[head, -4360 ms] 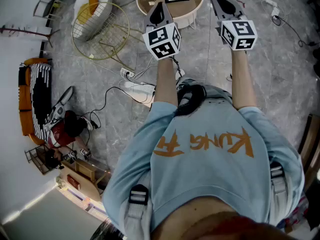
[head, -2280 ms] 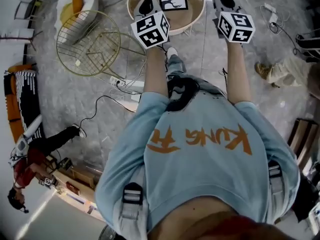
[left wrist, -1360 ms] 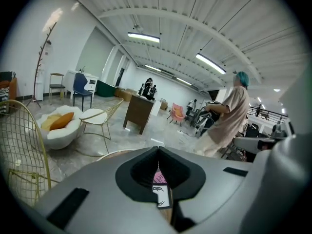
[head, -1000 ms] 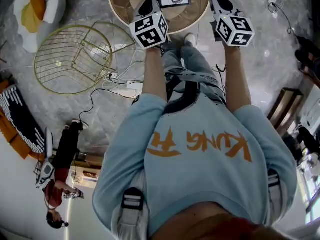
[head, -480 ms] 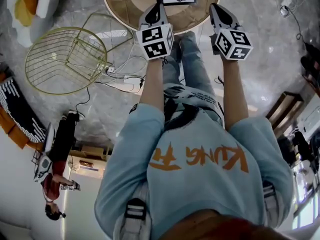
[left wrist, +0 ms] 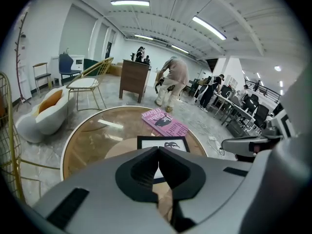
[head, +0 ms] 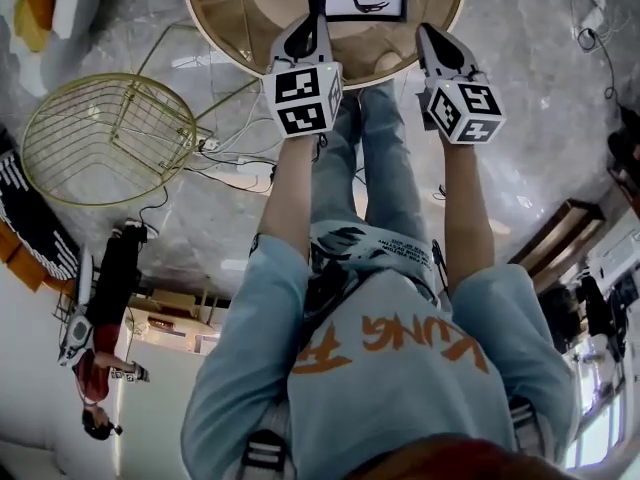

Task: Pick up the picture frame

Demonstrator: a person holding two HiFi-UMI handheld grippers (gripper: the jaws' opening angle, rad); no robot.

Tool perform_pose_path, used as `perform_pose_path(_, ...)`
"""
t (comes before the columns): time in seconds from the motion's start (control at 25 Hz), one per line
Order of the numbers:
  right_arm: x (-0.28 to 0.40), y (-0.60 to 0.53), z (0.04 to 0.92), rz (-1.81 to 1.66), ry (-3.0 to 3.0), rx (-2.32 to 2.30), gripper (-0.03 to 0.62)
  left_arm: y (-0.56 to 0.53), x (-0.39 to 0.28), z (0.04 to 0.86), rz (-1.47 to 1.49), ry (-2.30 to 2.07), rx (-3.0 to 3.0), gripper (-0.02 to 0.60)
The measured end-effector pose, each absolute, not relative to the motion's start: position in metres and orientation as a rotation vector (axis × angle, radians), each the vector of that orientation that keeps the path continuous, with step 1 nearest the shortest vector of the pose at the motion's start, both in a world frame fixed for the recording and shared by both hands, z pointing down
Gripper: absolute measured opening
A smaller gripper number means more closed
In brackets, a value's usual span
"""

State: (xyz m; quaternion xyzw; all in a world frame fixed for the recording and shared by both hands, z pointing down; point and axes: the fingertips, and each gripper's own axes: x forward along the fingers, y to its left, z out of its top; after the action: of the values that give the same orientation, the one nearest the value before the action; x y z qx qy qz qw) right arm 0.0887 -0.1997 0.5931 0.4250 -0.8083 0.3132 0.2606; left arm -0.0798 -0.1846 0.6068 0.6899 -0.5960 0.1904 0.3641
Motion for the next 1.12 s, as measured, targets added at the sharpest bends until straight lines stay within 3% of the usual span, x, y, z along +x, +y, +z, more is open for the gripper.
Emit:
perform_pose_path(0.68, 0.094, -0.229, 0.688, 0.814, -2.124, 1.165, 0.000, -0.191, -0.097, 0.703, 0.591, -1.525, 1.716, 0.021)
perform_pose_path(0.76, 0.097, -0.230, 0.695, 0.833, -2.124, 1.152, 0.025, -0.192, -0.096, 0.708, 0.604, -1.512, 1.714, 0.021)
perform_pose_path(0.8, 0.099, -0.233, 0.699, 0.843, -2.123, 1.143, 0.074, -0.194, -0.094, 0.711, 0.604, -1.504, 1.717, 0.022)
perform_pose_path(0.92, 0.101, -0.241, 0.710, 0.856, -2.116, 1.129, 0.109, -0.204, -0.091, 0.722, 0.600, -1.471, 1.714, 0.126)
perform_pose_path(1.12, 0.096, -0.251, 0.722, 0.868, -2.114, 1.107, 0.120, -0.212, -0.096, 0.738, 0.590, -1.434, 1.690, 0.143)
